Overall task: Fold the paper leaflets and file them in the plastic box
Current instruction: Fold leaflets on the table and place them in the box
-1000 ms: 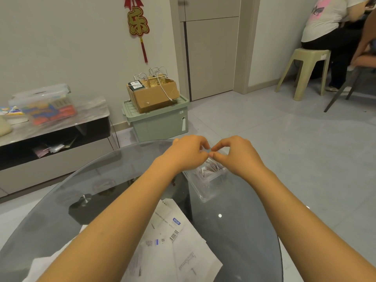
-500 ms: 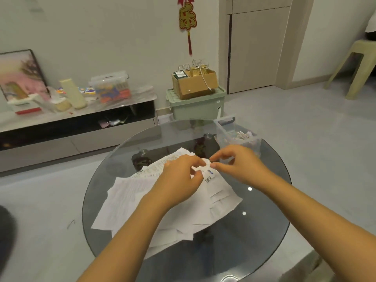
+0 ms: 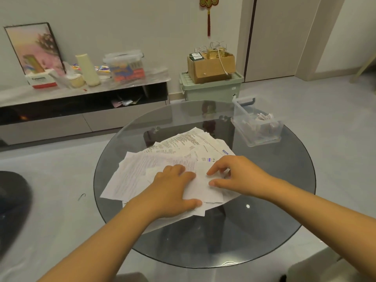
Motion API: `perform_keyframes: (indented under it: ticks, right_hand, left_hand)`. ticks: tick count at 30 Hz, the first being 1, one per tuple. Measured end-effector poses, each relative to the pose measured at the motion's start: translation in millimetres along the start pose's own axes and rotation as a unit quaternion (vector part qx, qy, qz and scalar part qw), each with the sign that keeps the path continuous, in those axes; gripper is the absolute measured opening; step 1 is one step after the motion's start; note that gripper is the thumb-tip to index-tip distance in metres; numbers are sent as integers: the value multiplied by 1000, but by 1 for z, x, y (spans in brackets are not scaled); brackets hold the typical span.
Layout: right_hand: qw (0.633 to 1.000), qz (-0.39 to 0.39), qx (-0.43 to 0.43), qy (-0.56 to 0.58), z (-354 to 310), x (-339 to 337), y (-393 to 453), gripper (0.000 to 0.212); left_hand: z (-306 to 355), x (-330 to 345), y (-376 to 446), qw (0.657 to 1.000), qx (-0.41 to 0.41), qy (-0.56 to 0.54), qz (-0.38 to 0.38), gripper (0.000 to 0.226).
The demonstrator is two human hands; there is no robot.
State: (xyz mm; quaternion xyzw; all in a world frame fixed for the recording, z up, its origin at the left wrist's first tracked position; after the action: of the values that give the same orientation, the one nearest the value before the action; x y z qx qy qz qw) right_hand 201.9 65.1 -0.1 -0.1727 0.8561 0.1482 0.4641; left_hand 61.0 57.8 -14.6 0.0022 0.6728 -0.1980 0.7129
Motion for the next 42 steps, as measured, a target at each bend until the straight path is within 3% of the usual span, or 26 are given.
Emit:
perform_keyframes:
  ticks: [10,15,19,23,26,30,32,34,36,38,40,42]
  right_hand:
    - [991,-110,-47,-58,-5,25,0,55]
    - [994,-61,-75,-60,-15,23,-4,34]
    - [997,14,-70,22,-17,11,-7,10]
    - [988,93,19,121,-1,-5,-12,13]
    - [961,135,89,226,11,-11,-18,11]
    - [947,140,128,261,14,-9,-25,47]
    - [955,129,115,241,7,-8,-28,68]
    - [960,123,95,232,-1,-8,-29,75]
    - [959,119,95,240,-5,-7,-30,66]
    - [953,108,118,257,-5,-3,-32,42]
    - [945,94,150,274,0,4,-34,24]
    - [937,81,178,291,4,12,-36,19]
  left_hand:
    - [-2,17,-9,995,46,-80,-48,94]
    - [-5,14,-8,988,63,-139,-13,78]
    - [-11,7,-10,976,65,-207,2,54]
    - [-26,-11,-6,962,27,-265,66,14]
    - [-38,-29,-1,935,-16,-328,130,20]
    - [-46,-39,6,898,-61,-398,178,21]
    - [-44,-40,9,900,-66,-385,197,27]
    - [-40,-44,11,902,-66,-366,219,32]
    - [-37,-48,13,898,-71,-364,237,37]
    - [-33,-49,16,898,-67,-366,235,44]
    - [-25,-42,22,916,-48,-342,203,52]
    - [-15,-31,25,951,-20,-260,166,52]
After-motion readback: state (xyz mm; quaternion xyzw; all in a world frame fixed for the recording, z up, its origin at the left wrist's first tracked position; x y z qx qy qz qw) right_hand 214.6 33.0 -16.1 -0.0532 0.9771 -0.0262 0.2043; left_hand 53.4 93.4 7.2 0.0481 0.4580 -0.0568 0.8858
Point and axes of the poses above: each hand's wrist, its own y-axis towards the middle knuckle, its own x-axis out of the palm, z = x × y, the point moved 8 cm from there along y, towards the middle knuckle, and after that the axes turned 12 degrees about -x, right-handed, at the moved point
